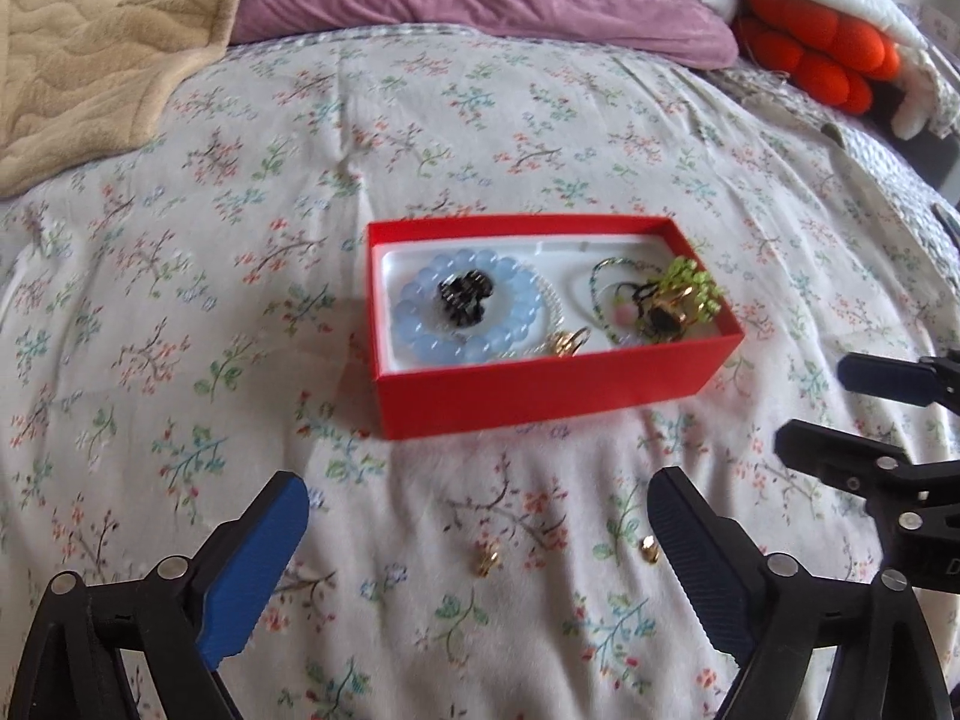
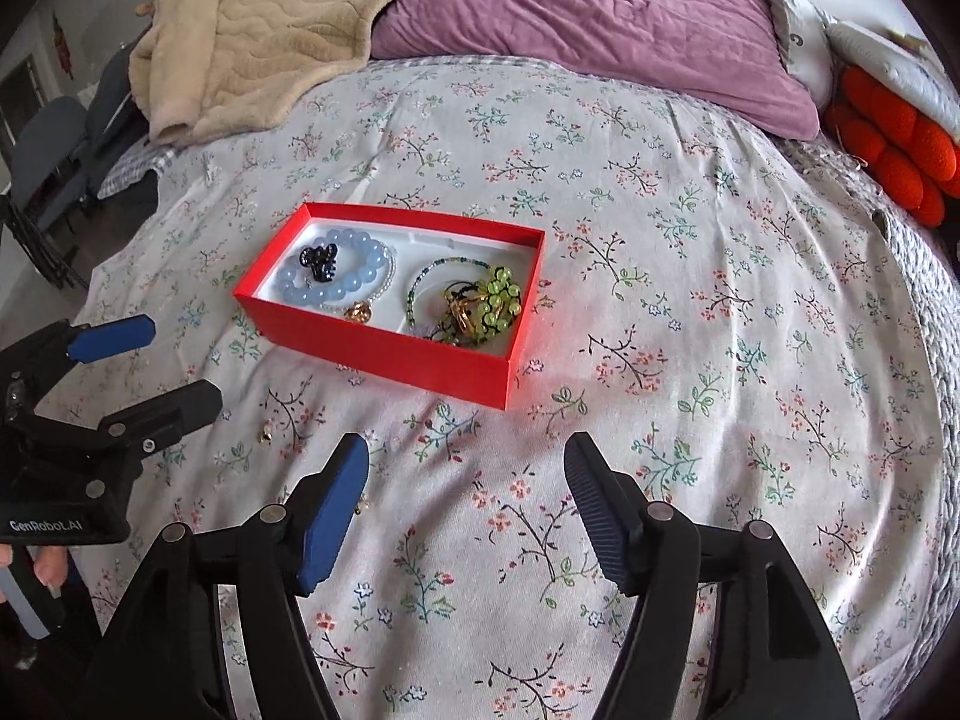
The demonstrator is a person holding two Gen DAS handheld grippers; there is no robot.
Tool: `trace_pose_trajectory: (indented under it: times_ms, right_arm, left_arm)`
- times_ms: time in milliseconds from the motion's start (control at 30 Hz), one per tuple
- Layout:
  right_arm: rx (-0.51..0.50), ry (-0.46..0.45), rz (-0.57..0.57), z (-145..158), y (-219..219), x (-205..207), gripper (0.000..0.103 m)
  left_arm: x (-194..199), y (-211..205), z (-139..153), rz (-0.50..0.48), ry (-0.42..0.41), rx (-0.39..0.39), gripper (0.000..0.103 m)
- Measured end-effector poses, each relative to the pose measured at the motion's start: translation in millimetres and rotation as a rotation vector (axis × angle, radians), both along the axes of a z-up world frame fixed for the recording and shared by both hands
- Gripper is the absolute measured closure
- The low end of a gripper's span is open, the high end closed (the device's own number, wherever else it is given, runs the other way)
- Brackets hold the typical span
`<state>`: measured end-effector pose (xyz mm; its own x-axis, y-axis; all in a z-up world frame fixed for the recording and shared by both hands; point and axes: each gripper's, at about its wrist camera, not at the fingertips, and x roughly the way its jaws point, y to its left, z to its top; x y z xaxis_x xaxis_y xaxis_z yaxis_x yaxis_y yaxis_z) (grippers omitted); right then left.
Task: Organize jewelry
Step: 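Withdraw both grippers from the box toward the two remaining gold earrings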
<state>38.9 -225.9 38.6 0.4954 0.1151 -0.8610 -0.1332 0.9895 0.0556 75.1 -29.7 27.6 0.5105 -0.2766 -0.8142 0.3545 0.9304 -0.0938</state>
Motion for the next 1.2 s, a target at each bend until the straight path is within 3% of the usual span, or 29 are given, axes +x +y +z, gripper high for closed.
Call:
trace_pose_trajectory:
  times_ms: [133,933,1100,1200]
  right_arm:
    - [-0.026,0.009,-0.008,-3,-1,-10,0.021]
    - [-0.106,0.180,0.033,-68,11,-42,0.021]
    - [-0.141,0.163,0.048,-77,16,-48,0.021]
    - [-0.148,0.154,0.045,-80,17,-50,0.015]
  left_arm:
    - [-7,10,-5,0.023,0.012,0.023,0.004]
    - [-42,48,-58,-0.002,0.070,0.160,0.001]
    - [-47,49,-71,-0.015,0.070,0.183,0.001]
    - [-49,47,-78,-0.026,0.061,0.201,0.001]
